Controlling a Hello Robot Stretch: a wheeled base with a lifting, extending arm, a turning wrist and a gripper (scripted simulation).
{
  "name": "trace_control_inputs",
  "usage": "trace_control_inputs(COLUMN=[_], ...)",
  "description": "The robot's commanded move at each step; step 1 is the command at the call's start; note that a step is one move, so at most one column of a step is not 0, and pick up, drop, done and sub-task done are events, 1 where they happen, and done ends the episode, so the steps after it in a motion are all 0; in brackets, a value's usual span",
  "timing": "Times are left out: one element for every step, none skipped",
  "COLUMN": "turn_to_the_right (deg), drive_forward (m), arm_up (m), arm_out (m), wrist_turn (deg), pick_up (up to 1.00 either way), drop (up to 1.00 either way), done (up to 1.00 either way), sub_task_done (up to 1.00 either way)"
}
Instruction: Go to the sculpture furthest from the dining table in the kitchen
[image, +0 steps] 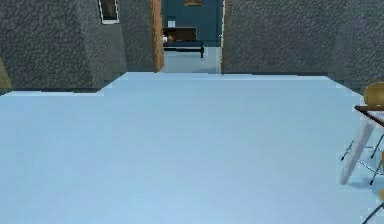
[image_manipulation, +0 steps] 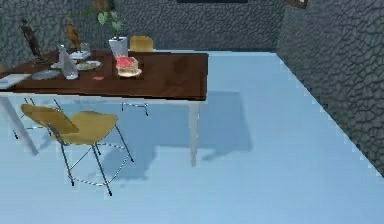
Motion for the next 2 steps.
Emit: trace_control_inputs(turn_to_the_right=[18.0, 0.0], drive_forward=[0.00, 1.00], arm_up=[0.00, 0.00], arm_out=[0.00, 0.00], wrist_turn=[0.0, 0.0], pick_up=[0.00, 0.00], drop=[0.00, 0.00], done=[0.00, 0.00], sub_task_done=[0.00, 0.00])
